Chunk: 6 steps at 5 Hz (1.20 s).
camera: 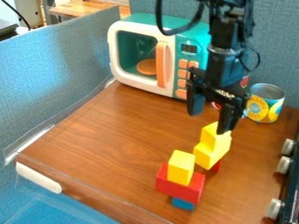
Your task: Put the yellow block in middle of the table
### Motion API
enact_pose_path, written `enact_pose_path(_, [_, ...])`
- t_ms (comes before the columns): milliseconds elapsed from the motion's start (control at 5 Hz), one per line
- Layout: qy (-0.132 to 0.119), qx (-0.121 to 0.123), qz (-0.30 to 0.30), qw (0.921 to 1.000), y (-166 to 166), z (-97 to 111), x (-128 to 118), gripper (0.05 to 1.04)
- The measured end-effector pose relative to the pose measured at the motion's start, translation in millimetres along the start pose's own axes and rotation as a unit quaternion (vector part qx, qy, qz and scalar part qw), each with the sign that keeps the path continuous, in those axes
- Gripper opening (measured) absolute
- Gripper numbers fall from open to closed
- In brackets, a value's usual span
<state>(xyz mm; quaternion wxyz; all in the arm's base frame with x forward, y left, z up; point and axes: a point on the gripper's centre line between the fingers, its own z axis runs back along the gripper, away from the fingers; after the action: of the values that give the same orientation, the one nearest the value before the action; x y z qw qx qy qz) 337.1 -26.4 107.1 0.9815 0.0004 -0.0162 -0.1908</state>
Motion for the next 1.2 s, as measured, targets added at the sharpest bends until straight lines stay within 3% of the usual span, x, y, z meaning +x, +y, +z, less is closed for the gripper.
enact_pose_path(800, [0.029, -0.007, 0.01, 0.9995, 3, -26, 10, 1.001])
enact_pose_path(1000, [0.032, -0.01, 0.013, 0.9994, 2, -30, 11, 0.947])
enact_pose_path(1200, [0.035, -0.013, 0.012, 0.9992, 2, -33, 11, 0.667])
